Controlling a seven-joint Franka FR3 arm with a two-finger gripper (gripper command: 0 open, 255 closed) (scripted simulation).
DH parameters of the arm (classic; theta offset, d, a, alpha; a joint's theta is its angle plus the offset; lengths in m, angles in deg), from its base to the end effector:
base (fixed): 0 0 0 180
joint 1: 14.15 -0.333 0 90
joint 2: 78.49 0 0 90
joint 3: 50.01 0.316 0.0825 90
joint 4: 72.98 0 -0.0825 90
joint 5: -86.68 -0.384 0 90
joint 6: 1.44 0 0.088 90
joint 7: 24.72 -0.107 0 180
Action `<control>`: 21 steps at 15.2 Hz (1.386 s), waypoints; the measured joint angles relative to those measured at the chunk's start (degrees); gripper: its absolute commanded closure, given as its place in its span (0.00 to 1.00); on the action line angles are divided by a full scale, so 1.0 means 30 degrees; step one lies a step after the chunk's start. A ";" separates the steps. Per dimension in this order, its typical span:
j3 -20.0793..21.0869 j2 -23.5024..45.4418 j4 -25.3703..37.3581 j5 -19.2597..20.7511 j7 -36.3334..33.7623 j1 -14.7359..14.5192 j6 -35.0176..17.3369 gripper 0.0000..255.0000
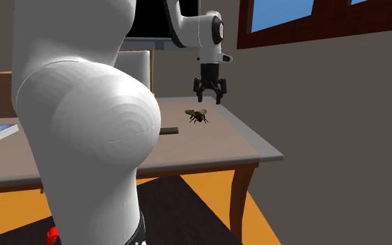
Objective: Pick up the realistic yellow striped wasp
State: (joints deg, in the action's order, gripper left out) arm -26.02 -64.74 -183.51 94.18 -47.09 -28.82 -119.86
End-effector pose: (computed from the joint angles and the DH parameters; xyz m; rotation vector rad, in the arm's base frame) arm 0.4751 0.3588 0.3683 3.0413 0.5291 -0.0928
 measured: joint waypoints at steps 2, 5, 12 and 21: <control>0.0098 0.1334 0.1336 0.0507 -0.0367 -0.0530 0.0056 0.00; 0.0116 0.3448 0.3606 0.1266 -0.0731 -0.1392 0.0260 0.00; -0.0047 0.6465 0.6274 0.2293 -0.1203 -0.2737 -0.0032 0.00; -0.0213 0.7061 0.6021 0.2567 -0.1364 -0.2854 -0.0886 1.00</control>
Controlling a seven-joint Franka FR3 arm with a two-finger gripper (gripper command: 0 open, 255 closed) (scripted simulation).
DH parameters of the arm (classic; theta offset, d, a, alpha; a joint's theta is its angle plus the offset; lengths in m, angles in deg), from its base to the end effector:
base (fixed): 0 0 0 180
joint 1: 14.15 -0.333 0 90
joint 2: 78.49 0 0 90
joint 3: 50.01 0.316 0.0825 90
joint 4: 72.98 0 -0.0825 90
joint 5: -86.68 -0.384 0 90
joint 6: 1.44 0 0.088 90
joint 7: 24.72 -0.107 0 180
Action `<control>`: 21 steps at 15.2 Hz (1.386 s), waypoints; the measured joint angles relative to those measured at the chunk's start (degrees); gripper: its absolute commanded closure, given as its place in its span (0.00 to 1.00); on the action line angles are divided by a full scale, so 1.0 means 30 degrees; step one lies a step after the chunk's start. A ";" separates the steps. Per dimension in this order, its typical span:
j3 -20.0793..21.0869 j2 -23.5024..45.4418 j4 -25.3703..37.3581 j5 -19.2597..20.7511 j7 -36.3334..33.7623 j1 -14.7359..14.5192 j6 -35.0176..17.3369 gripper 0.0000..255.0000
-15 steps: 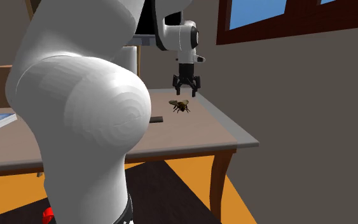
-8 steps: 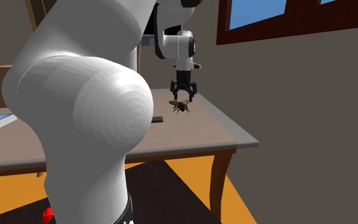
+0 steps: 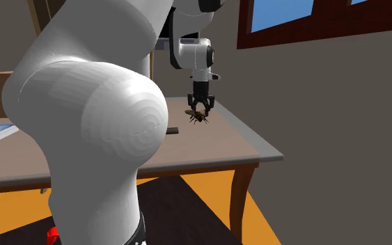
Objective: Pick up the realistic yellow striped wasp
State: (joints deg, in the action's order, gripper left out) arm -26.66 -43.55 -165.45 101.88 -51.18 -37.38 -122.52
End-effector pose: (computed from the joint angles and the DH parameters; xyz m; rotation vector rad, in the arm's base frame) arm 0.5028 0.4617 0.2876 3.0420 0.6731 -0.0740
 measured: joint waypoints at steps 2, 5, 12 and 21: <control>0.0001 0.0005 0.0005 0.0002 0.0002 -0.0002 -0.0007 1.00; 0.0004 -0.0011 -0.0022 -0.0001 0.0002 0.0004 -0.0023 1.00; 0.0167 -0.0577 0.0117 -0.0244 0.0103 0.0093 0.0689 1.00; 0.0433 -0.1413 0.1285 -0.0687 0.0393 0.0157 0.2624 1.00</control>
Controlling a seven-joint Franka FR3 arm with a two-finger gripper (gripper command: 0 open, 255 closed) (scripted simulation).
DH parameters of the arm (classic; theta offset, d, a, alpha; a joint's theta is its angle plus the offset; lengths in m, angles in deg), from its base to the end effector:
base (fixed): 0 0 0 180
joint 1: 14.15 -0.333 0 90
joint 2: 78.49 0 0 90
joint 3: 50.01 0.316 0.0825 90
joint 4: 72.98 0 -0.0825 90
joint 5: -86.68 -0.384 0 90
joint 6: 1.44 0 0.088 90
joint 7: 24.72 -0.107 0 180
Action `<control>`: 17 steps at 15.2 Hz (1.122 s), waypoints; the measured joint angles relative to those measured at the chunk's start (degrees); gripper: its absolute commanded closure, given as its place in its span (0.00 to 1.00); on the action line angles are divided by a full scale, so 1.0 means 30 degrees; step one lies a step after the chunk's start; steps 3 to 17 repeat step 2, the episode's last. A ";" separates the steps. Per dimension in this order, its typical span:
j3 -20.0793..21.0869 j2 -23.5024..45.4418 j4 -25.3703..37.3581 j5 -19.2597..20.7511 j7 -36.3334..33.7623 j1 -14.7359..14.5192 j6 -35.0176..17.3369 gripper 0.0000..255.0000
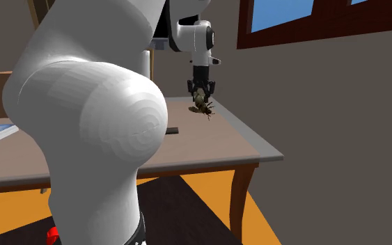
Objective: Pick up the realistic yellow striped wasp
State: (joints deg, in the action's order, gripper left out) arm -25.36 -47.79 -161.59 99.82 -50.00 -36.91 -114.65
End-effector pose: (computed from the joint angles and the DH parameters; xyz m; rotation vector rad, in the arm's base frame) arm 0.5035 0.4633 0.3566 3.0416 0.6728 -0.0754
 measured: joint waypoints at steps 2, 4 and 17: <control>0.0048 -0.0218 0.0060 -0.0089 0.0057 0.0049 0.0262 1.00; 0.0048 -0.0218 0.0060 -0.0089 0.0057 0.0049 0.0262 1.00; 0.0048 -0.0218 0.0060 -0.0089 0.0057 0.0049 0.0262 1.00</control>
